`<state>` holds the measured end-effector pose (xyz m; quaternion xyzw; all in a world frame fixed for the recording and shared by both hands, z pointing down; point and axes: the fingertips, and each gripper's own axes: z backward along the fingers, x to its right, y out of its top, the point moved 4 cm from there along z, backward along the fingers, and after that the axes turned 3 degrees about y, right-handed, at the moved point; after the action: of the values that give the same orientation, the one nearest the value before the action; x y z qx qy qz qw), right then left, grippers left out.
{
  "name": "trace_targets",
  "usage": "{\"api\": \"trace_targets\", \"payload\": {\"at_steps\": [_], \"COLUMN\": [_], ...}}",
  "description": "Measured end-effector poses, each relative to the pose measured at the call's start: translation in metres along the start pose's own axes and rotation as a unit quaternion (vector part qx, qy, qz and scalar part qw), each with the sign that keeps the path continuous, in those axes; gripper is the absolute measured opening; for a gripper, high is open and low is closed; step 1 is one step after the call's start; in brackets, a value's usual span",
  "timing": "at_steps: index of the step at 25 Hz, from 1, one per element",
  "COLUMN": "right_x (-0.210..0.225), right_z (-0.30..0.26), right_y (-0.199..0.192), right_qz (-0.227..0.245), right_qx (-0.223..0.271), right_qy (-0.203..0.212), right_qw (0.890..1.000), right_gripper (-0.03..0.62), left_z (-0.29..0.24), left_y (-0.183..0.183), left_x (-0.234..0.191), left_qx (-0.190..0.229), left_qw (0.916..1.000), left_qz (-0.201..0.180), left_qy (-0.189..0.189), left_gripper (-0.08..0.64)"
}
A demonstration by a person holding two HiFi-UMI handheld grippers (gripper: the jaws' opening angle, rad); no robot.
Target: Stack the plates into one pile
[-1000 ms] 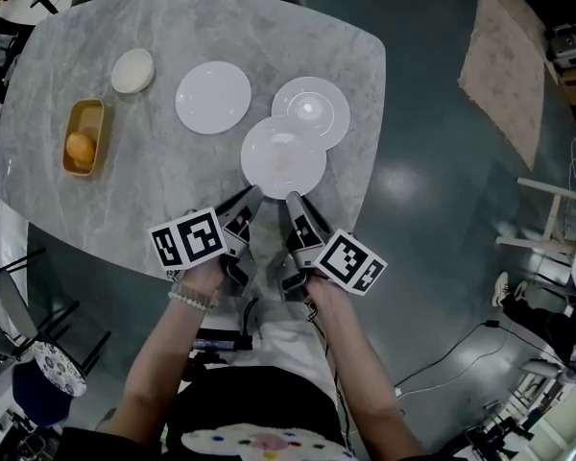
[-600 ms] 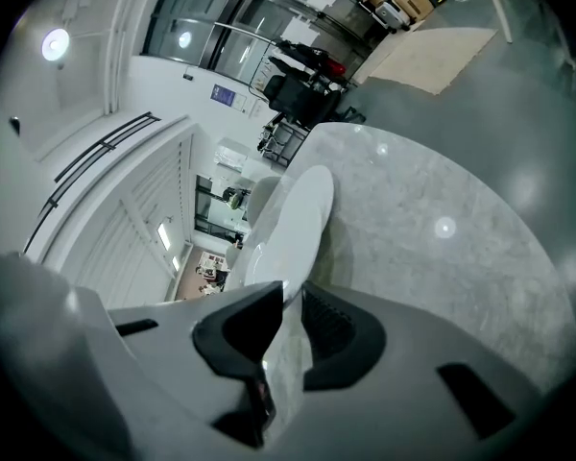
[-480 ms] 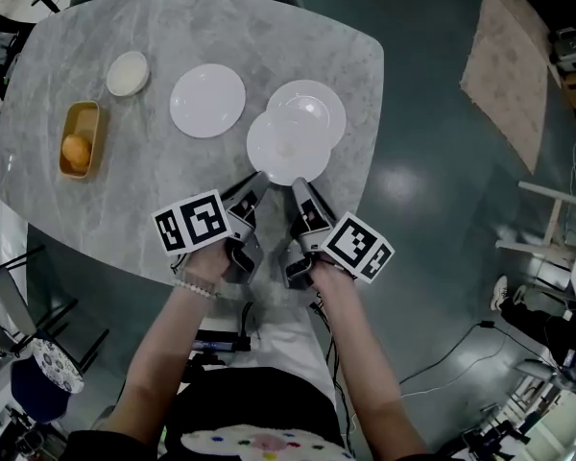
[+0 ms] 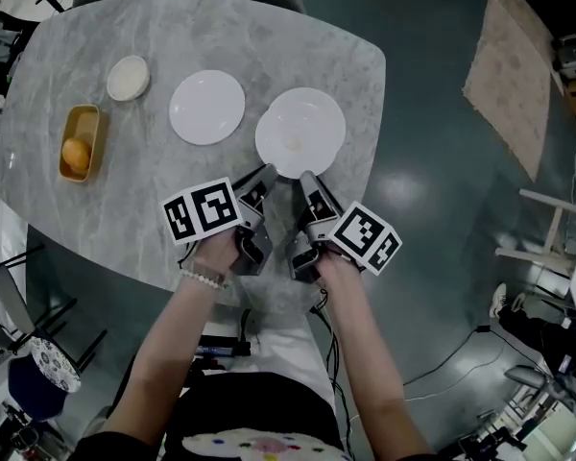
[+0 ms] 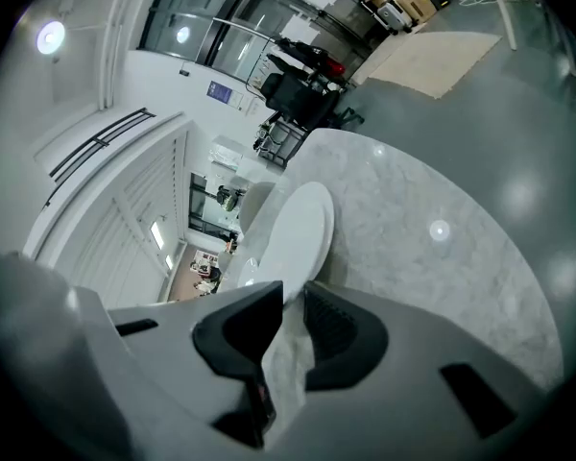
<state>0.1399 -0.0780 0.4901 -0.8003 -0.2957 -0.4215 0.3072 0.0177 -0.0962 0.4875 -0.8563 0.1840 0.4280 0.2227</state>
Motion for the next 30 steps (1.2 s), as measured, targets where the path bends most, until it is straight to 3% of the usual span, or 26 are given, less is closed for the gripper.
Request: {"api": "trace_targets", "payload": {"at_steps": [17, 27, 30], "right_x": [0.003, -0.001, -0.001], "right_z": [-0.014, -0.014, -0.012], "right_y": [0.028, 0.027, 0.027], "right_qz": [0.047, 0.044, 0.042], "right_qx": [-0.022, -0.026, -0.024], "right_qy": [-0.051, -0.027, -0.026], "right_qw": [0.997, 0.998, 0.999], "right_gripper": [0.066, 0.115, 0.121], "left_z": [-0.027, -0.033, -0.032], "left_y": [0.010, 0.017, 0.018], "left_x": [0.006, 0.004, 0.004], "left_qx": [0.000, 0.005, 0.008], "left_qw": [0.9995, 0.9987, 0.9990], "left_qz": [-0.019, -0.030, -0.028], "left_qy": [0.024, 0.040, 0.034], "left_gripper": [0.048, 0.050, 0.082]}}
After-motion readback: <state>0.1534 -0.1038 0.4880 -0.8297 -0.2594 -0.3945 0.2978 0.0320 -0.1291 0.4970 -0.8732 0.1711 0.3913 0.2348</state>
